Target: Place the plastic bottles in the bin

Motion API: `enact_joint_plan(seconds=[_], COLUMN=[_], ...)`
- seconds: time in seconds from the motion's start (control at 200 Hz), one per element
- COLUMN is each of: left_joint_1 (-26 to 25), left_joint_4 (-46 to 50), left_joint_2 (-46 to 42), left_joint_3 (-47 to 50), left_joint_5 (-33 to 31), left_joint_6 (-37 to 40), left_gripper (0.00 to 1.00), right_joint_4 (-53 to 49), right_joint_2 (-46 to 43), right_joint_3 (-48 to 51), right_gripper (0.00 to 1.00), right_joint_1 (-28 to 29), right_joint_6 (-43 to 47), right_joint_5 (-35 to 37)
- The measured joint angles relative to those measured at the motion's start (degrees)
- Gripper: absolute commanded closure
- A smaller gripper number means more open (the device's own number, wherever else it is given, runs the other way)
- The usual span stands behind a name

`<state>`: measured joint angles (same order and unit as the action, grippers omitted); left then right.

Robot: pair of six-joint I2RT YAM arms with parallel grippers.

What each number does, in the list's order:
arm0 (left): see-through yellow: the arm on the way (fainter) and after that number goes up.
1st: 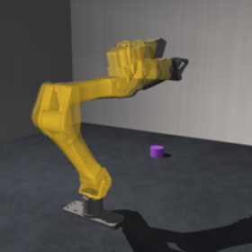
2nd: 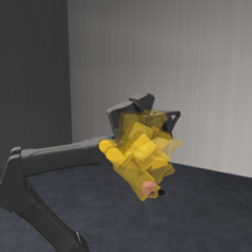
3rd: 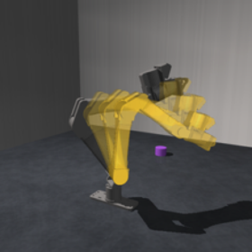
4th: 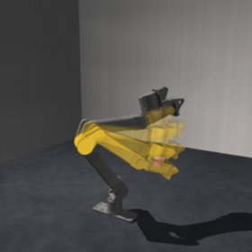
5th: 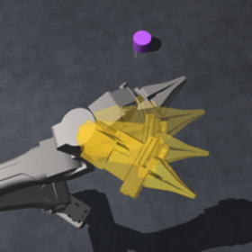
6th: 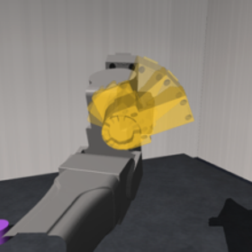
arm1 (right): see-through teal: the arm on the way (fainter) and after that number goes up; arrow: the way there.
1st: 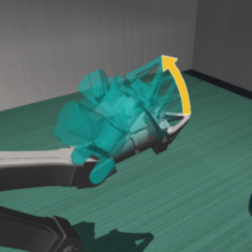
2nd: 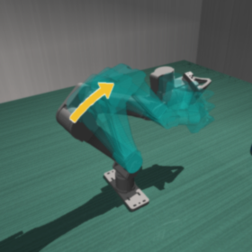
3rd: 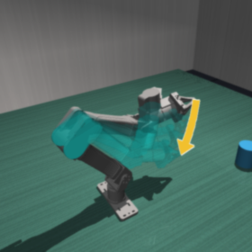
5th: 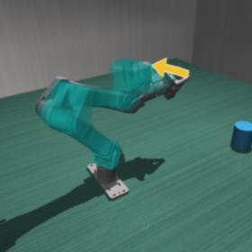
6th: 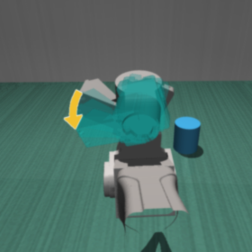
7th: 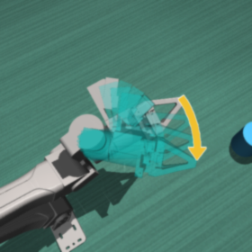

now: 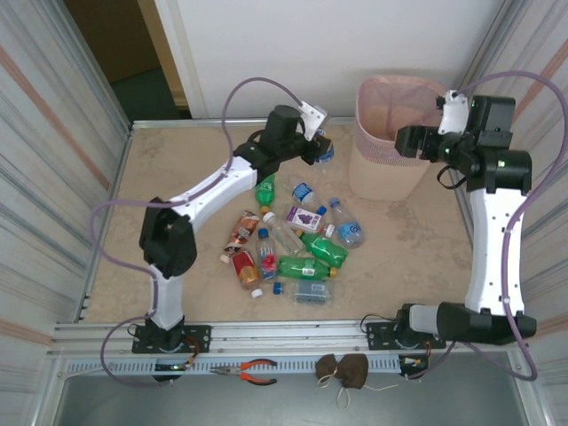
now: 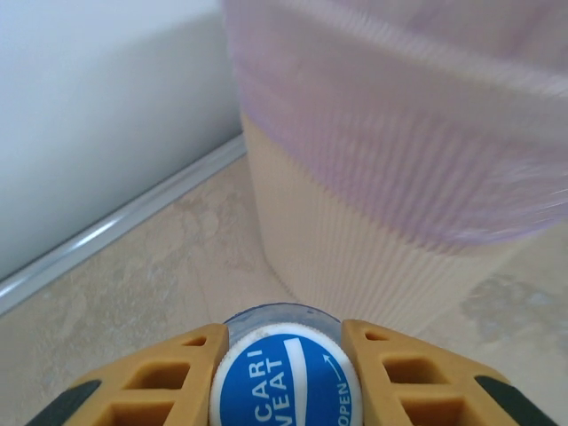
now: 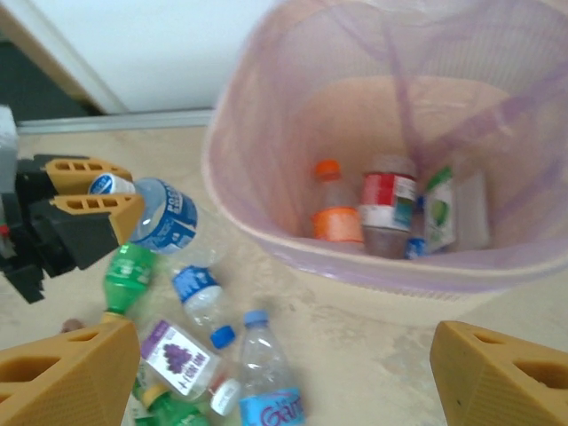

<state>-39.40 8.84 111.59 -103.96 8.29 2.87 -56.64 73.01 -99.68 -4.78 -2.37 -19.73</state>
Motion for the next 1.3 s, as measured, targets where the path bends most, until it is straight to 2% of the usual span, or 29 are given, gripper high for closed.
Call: enact_joint_plan(seconds=[0.155, 0.22, 0.376, 0.571, 0.822, 1.042, 1.298], left_joint_1=[0.0, 0.0, 0.0, -0.02, -0.02, -0.02, 0.0], left_joint_4=[5.07, 7.06, 11.63, 15.21, 16.72, 16.7, 16.68], left_joint_2=[-8.33, -11.23, -17.59, -23.26, -28.02, -30.08, -30.16], left_joint_3=[0.72, 1.29, 3.72, 6.71, 9.2, 11.21, 11.63], left_joint_5=[6.93, 10.01, 17.09, 24.09, 28.63, 30.36, 30.97], left_joint_6=[0.15, 0.2, 0.15, -0.35, -2.25, -3.13, -3.13], left_gripper=[0.83, 0.83, 0.83, 0.83, 0.83, 0.83, 0.82], right_joint_4=[9.16, 12.74, 20.35, 23.78, 25.88, 26.23, 26.21], right_joint_2=[-6.86, -9.2, -14.01, -15.21, -11.74, -6.56, -5.86], right_joint_3=[10.8, 14.36, 21.94, 25.03, 25.0, 24.81, 24.68], right_gripper=[0.14, 0.1, 0.05, 0.02, 0.03, 0.15, 0.27], right_joint_1=[2.51, 4.15, 11.41, 21.53, 28.52, 32.63, 34.45], right_joint_6=[0.87, 1.92, 7.69, 15.15, 17.29, 17.77, 17.9], right_joint_5=[-8.22, -11.45, -17.53, -19.91, -20.15, -19.17, -19.17])
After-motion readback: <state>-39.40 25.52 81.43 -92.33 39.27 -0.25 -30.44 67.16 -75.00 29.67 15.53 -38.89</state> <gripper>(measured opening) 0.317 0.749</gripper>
